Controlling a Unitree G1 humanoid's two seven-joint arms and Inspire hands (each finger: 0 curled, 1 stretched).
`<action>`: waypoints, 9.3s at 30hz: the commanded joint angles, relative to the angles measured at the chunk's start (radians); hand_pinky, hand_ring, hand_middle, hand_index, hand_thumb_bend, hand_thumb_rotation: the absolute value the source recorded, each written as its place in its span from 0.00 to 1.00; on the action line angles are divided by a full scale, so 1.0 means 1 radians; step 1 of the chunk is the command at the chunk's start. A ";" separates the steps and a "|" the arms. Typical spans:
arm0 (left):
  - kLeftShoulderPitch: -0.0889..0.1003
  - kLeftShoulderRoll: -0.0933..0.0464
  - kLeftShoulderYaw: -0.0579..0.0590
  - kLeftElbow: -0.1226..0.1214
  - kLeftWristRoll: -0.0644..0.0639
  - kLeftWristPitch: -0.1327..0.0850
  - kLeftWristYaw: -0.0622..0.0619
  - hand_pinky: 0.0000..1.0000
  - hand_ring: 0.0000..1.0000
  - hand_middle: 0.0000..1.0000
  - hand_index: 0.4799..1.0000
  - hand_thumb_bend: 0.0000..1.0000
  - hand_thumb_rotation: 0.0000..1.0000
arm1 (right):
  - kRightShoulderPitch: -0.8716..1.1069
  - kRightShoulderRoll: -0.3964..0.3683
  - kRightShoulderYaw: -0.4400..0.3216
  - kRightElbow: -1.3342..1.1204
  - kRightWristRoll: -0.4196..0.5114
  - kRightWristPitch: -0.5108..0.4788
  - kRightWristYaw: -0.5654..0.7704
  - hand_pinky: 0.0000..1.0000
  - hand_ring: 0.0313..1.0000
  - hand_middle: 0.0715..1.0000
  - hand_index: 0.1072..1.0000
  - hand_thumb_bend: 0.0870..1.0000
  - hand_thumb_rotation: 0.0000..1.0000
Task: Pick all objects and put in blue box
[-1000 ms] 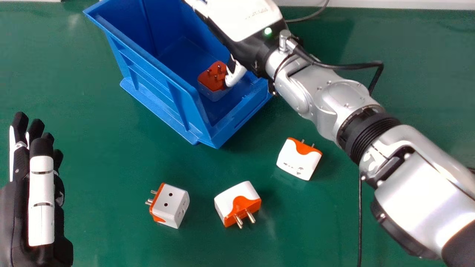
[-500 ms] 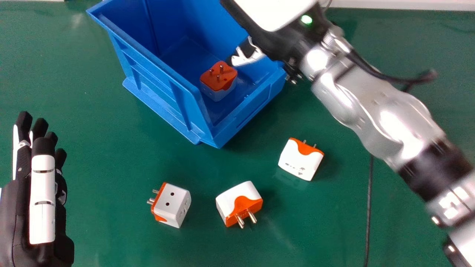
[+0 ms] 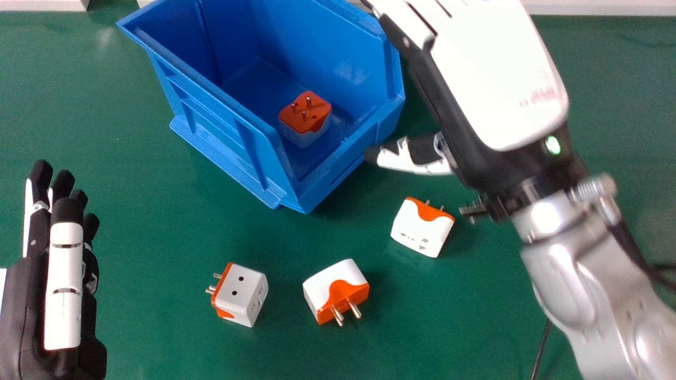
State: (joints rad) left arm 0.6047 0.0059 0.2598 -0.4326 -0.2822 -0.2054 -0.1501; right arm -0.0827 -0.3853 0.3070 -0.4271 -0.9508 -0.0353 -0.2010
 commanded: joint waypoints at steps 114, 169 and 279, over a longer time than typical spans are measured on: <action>0.017 0.055 0.026 -0.032 -0.017 -0.042 -0.039 1.00 1.00 1.00 1.00 0.54 1.00 | -0.006 0.169 0.094 0.722 0.071 0.186 -0.230 0.64 0.74 0.75 0.71 0.58 0.15; 0.065 0.053 0.077 -0.105 -0.056 0.000 -0.062 1.00 1.00 1.00 1.00 0.49 1.00 | -0.137 0.162 0.037 0.699 0.234 0.348 0.007 0.31 0.42 0.50 0.50 0.44 0.00; 0.038 0.039 0.026 -0.101 0.005 0.018 -0.015 1.00 1.00 1.00 1.00 0.56 1.00 | -0.457 0.128 0.043 0.280 0.115 0.189 0.338 0.33 0.39 0.42 0.48 0.44 0.00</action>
State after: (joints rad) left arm 0.6414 0.0464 0.2821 -0.5207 -0.2811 -0.1776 -0.1690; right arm -0.4797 -0.2676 0.3586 -0.1661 -0.8420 0.1803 0.1711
